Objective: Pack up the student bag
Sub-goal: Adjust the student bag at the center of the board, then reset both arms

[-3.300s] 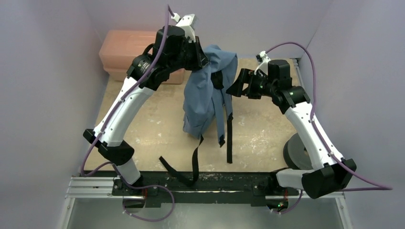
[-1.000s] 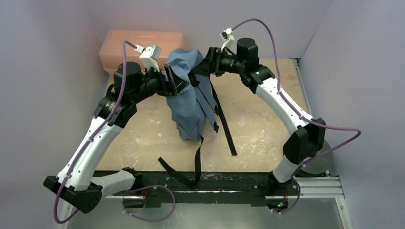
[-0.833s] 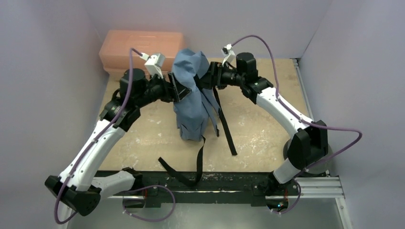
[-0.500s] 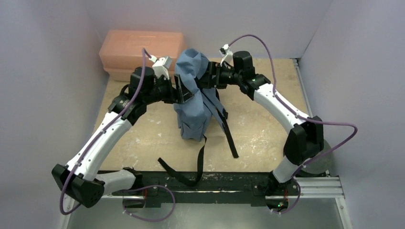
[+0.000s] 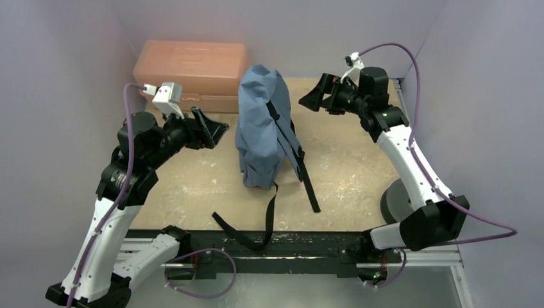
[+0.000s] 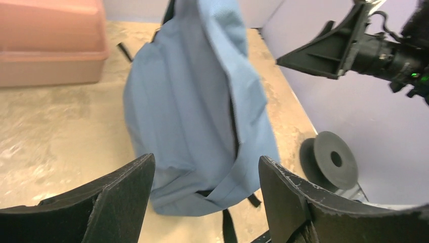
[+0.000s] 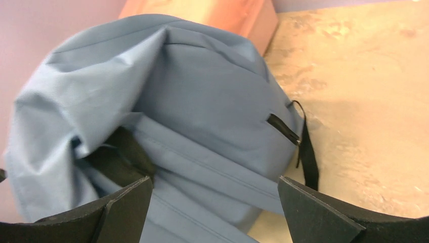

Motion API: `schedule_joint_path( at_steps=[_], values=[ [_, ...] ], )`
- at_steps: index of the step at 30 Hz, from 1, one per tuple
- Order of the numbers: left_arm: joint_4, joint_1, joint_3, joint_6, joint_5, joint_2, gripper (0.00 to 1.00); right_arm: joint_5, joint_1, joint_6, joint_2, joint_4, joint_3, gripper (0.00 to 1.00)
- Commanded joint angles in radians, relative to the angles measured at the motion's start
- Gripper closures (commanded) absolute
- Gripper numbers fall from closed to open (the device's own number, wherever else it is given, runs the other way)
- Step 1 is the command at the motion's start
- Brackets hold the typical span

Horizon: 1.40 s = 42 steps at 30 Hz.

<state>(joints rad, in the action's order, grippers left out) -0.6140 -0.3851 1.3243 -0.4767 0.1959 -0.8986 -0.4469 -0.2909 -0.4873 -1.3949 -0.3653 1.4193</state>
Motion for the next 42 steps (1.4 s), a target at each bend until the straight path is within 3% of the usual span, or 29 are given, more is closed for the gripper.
schedule_joint_path(
  at_steps=[1, 4, 7, 13, 17, 22, 29, 42],
  values=[
    [-0.027, 0.04, -0.105, -0.044, -0.118, 0.025, 0.27, -0.066, 0.022, -0.011, -0.028, 0.02, -0.048, 0.01],
    [-0.048, 0.074, -0.15, -0.087, -0.118, 0.041, 0.27, -0.068, 0.022, -0.015, -0.022, 0.034, -0.064, 0.01],
    [-0.011, 0.091, -0.198, -0.079, -0.117, 0.118, 0.24, 0.087, 0.021, 0.036, -0.01, -0.049, -0.019, 0.01],
    [-0.106, 0.095, 0.042, 0.062, -0.226, 0.192, 0.22, 0.385, 0.02, 0.136, 0.07, -0.223, 0.156, 0.01],
    [-0.09, 0.095, 0.176, 0.151, -0.308, 0.242, 0.21, 0.489, 0.02, 0.186, 0.151, -0.27, 0.271, 0.01],
    [-0.009, 0.095, 0.236, 0.223, -0.365, 0.314, 0.2, 0.513, 0.019, 0.209, 0.33, -0.155, 0.26, 0.01],
    [0.065, 0.095, 0.226, 0.279, -0.409, 0.393, 0.21, 0.543, 0.02, 0.22, 0.589, 0.115, 0.077, 0.01],
    [0.058, 0.095, 0.179, 0.279, -0.44, 0.401, 0.21, 0.663, 0.021, 0.219, 0.606, 0.135, -0.002, 0.01]
  ],
)
